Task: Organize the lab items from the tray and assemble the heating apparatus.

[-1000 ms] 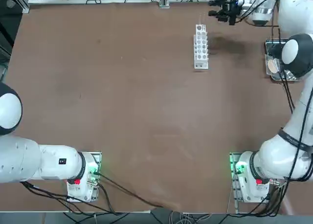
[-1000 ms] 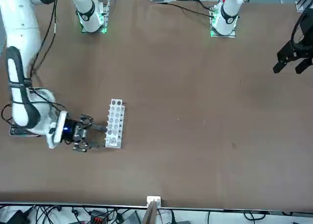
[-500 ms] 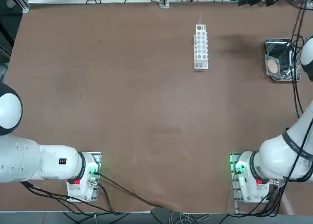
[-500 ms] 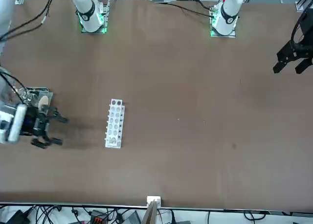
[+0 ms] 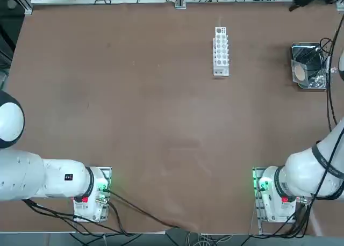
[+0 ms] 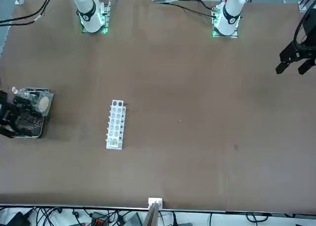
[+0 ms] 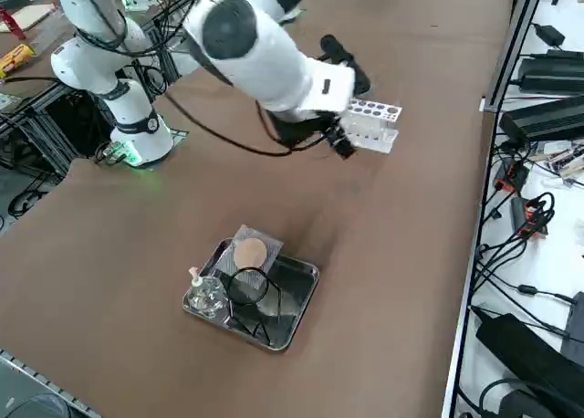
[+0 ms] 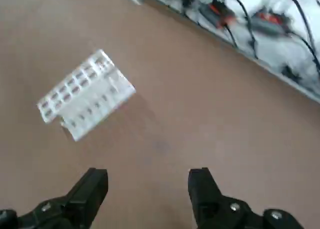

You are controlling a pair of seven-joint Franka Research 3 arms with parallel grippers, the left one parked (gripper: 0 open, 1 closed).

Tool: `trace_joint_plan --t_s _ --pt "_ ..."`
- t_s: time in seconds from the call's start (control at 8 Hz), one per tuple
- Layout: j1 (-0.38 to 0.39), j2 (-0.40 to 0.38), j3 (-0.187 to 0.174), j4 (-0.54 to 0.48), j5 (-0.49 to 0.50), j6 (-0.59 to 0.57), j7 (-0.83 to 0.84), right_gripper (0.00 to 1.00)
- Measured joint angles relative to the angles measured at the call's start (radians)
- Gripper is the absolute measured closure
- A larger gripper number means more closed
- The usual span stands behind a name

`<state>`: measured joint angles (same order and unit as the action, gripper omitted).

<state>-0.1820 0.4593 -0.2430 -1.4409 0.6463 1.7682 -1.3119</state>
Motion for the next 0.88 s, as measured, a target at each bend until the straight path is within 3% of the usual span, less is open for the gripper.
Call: trace_joint_plan --t_s 0.5,0.88 --pt "-0.001 -0.035 -0.193 -0.007 -0.273 -0.068 0.256 0.02" --pt "0.0 -0.031 -0.29 -0.054 -0.376 -0.064 0.412 0.03"
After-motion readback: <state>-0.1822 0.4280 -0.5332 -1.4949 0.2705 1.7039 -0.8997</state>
